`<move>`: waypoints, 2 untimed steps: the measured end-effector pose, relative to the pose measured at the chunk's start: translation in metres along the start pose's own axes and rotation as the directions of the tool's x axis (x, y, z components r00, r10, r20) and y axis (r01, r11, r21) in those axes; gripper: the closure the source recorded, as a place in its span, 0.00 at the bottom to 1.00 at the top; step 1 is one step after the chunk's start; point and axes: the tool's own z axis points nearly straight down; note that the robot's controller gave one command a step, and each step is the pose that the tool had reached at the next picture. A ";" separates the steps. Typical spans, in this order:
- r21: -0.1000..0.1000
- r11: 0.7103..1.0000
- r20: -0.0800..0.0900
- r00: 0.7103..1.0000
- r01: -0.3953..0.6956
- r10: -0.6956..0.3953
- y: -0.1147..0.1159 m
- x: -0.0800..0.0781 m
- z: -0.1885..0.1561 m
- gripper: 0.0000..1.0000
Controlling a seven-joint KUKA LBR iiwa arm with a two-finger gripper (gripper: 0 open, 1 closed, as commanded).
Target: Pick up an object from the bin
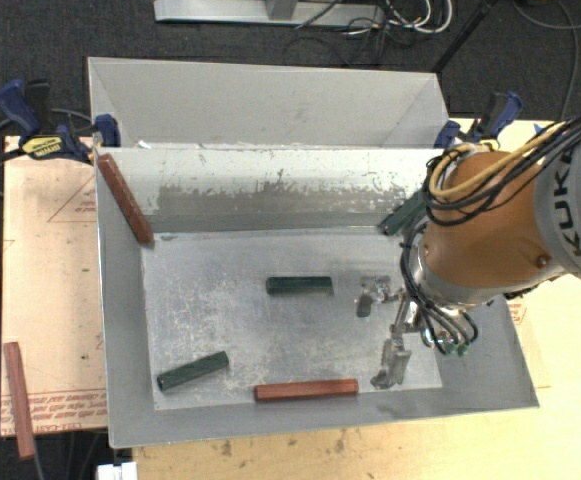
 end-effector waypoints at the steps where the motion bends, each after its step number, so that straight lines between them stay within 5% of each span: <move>1: 0.002 0.976 0.013 0.976 0.219 -0.219 0.047 -0.116 0.109 0.00; 2: 0.001 0.987 0.016 0.987 0.163 -0.163 0.055 -0.138 0.076 0.00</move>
Offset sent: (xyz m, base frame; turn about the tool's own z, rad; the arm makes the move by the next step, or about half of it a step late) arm 0.1134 0.0449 -0.1084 -0.2210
